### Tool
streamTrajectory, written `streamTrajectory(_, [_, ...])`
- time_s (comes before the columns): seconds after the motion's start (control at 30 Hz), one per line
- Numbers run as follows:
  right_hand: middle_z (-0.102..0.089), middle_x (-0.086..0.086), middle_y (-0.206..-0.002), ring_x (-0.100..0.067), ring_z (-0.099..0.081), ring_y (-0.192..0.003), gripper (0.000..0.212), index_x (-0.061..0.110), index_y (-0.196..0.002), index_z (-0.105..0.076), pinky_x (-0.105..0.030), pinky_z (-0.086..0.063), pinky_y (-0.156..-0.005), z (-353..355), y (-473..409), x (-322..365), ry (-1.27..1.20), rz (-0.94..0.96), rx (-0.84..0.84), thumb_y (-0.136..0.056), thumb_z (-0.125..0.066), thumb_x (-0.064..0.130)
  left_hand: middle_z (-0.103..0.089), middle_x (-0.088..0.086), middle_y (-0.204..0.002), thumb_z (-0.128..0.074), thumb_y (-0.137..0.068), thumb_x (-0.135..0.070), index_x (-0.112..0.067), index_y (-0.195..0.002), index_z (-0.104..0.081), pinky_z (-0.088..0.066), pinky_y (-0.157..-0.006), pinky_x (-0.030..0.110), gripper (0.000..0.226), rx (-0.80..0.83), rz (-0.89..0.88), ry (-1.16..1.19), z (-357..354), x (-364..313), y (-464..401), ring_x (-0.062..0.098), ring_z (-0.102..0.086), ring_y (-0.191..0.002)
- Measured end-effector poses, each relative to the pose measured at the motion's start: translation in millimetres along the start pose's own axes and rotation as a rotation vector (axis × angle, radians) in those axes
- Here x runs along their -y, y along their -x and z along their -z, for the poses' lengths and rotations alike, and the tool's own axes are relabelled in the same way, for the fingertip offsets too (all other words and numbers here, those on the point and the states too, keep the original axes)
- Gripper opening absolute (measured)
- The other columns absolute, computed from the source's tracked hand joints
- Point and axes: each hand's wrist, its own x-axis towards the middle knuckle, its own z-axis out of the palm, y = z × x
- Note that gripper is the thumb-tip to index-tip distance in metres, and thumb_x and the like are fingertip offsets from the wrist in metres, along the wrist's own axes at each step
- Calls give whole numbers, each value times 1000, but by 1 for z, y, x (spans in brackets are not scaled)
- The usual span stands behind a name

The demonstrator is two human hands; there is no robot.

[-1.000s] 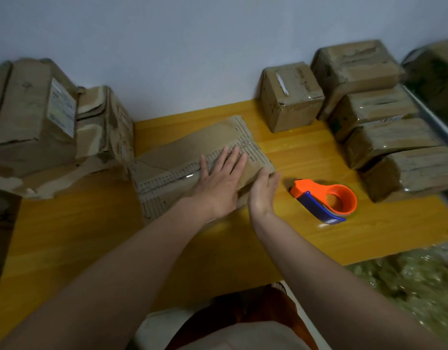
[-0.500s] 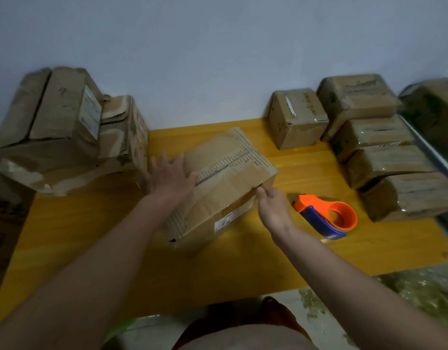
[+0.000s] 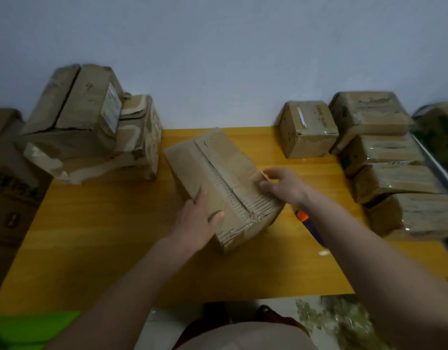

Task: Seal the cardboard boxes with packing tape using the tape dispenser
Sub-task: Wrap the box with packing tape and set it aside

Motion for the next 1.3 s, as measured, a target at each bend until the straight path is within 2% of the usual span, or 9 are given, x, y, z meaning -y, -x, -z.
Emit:
streamTrajectory(0.1, [-53,-13,-135,-28,-52,-119,45,7,-137,-48,-37,-44,-96,6,7,-16,172,-7,16,-94,-56,20,-25,7,-150,-57,-83,-62,-23,-153,12,-30,-110,44,105,46,32,52,-13,-12,15,28,-29,-137])
streamTrajectory(0.23, [-58,-13,-127,-28,-53,-117,34,5,-127,-57,-40,-45,-97,16,0,-27,-11,27,-76,-95,-46,2,-15,2,-154,-79,-64,-57,-19,-151,18,-23,-115,45,136,180,39,67,-28,-34,33,23,-20,-142])
streamTrajectory(0.37, [-41,-10,-146,-25,-38,-135,42,9,-143,-38,-33,-33,-108,10,-1,-38,-329,-16,-139,-101,-42,14,-47,4,-129,-70,-77,-54,-13,-139,-35,-42,-97,34,83,-73,-226,-448,-29,-47,34,19,-47,-114])
streamTrajectory(0.43, [-26,-10,-154,-25,-27,-141,49,9,-149,-22,-36,-26,-114,-5,-2,-42,-339,-44,-181,-103,-36,21,-45,4,-123,-67,-75,-62,-18,-130,-44,-38,-97,36,74,-237,-418,-579,-19,-52,20,19,-41,-110])
streamTrajectory(0.57, [-7,-10,-160,-22,-10,-147,56,8,-152,-3,-36,-14,-119,-30,-4,-37,-521,-118,-384,-104,-27,25,21,1,-158,-55,-74,-76,-24,-151,13,7,-118,52,115,21,-659,-697,-21,-52,-16,25,21,-145])
streamTrajectory(0.73, [-5,-10,-160,-19,-8,-147,55,5,-151,-2,-26,-9,-118,-51,4,-38,-543,-64,-403,-105,-24,23,23,2,-158,-41,-77,-80,-18,-150,18,10,-118,46,113,13,-657,-669,-45,-48,-30,20,25,-144])
streamTrajectory(0.97, [-38,-9,-148,-21,-34,-138,43,7,-145,-34,-14,-23,-105,-18,1,-71,-423,76,-238,-102,-35,13,23,6,-158,-50,-81,-71,-15,-151,16,10,-119,37,111,-86,-404,-468,-67,-94,-41,19,21,-145])
streamTrajectory(1.17, [-50,-25,-125,-38,-42,-121,51,-7,-121,-47,-39,-30,-103,6,16,-159,102,-383,-501,-89,-63,29,26,-1,-157,-50,-85,-65,-31,-149,19,2,-120,46,101,-101,-289,-417,-76,-126,-61,25,22,-145])
streamTrajectory(1.3, [-54,-16,-125,-32,-48,-119,62,4,-124,-46,-38,-32,-104,-1,24,-201,395,-465,-245,-81,-69,43,20,-9,-158,-51,-85,-62,-27,-151,16,0,-120,50,100,-120,-303,-427,-78,-132,-64,21,16,-146])
